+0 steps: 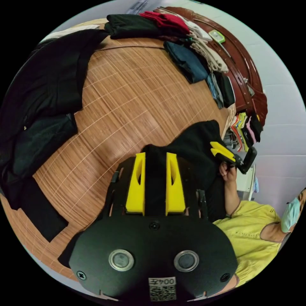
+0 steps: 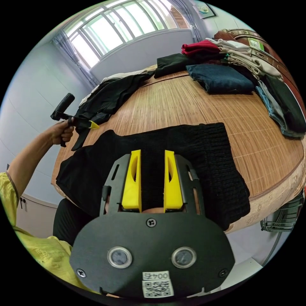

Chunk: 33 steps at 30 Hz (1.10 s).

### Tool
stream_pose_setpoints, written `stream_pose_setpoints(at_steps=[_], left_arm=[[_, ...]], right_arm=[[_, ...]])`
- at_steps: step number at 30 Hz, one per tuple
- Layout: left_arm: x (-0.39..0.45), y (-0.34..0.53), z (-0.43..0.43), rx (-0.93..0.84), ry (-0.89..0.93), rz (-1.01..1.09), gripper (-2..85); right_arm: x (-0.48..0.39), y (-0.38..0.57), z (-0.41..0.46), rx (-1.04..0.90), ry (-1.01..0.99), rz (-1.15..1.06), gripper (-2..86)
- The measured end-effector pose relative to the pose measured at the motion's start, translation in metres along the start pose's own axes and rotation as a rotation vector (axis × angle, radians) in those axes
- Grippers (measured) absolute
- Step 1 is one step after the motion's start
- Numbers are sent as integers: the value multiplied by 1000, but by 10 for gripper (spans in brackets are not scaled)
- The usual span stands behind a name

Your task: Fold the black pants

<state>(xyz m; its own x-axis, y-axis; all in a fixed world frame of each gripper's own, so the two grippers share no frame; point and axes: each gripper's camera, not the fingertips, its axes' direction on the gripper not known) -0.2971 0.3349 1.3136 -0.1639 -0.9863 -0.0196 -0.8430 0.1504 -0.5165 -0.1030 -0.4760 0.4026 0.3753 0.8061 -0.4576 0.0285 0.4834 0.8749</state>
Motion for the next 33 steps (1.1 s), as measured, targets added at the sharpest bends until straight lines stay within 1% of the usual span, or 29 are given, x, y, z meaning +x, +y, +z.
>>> stream_pose_setpoints(at_steps=[1,3,6,8,9,11,12,13,14,15,17,19,21,23,24,25,26,27,28,29,30,32,33], left_arm=[[3,5,0,-32,2,0,118],[7,10,4,-70,10,-6,127],[23,16,14,-127,-23,9,102],[48,24,14,-175,-117,69,47],[58,26,8,-166,-151,84,43],[104,41,-28,-69,-279,172,34],[115,46,-36,-56,-316,199,32],[126,53,-44,-40,-408,233,32],[124,58,-44,-48,-436,215,31],[118,59,-41,-63,-415,189,32],[89,66,-31,-106,-335,49,35],[79,78,-32,-78,-261,-26,43],[79,96,-44,8,-202,-89,54],[91,128,-68,162,-177,-132,65],[95,137,-76,203,-180,-136,68],[106,157,-92,287,-196,-150,73],[122,178,-105,375,-196,-143,77],[131,187,-110,408,-193,-124,79],[153,202,-115,430,-190,-67,83],[179,213,-115,416,-172,12,90],[193,218,-113,406,-151,59,93],[260,236,-94,356,-93,233,111],[280,239,-86,338,-89,279,116]], right_arm=[[-3,0,2,-5,-2,-5,115],[-7,0,6,-22,-7,-14,119],[-11,1,11,-35,-3,-21,119],[-13,2,14,-43,3,-25,117],[-14,2,14,-45,6,-26,116],[-15,4,16,-55,22,-34,110],[-15,5,16,-56,29,-38,109],[-16,6,17,-57,51,-45,106],[-17,6,19,-64,69,-49,103],[-17,7,22,-71,74,-52,103],[-22,8,32,-103,106,-70,104],[-28,10,40,-127,146,-100,103],[-34,14,49,-160,184,-128,103],[-32,20,56,-195,201,-127,103],[-30,21,55,-186,197,-120,102],[-25,25,46,-137,176,-102,101],[-18,30,33,-60,140,-85,101],[-14,33,25,-15,125,-72,101],[-4,41,8,76,95,-46,102],[11,51,-6,146,73,-16,102],[20,56,-12,175,65,11,101],[66,85,-39,282,-26,154,97],[78,95,-47,322,-57,191,91]])
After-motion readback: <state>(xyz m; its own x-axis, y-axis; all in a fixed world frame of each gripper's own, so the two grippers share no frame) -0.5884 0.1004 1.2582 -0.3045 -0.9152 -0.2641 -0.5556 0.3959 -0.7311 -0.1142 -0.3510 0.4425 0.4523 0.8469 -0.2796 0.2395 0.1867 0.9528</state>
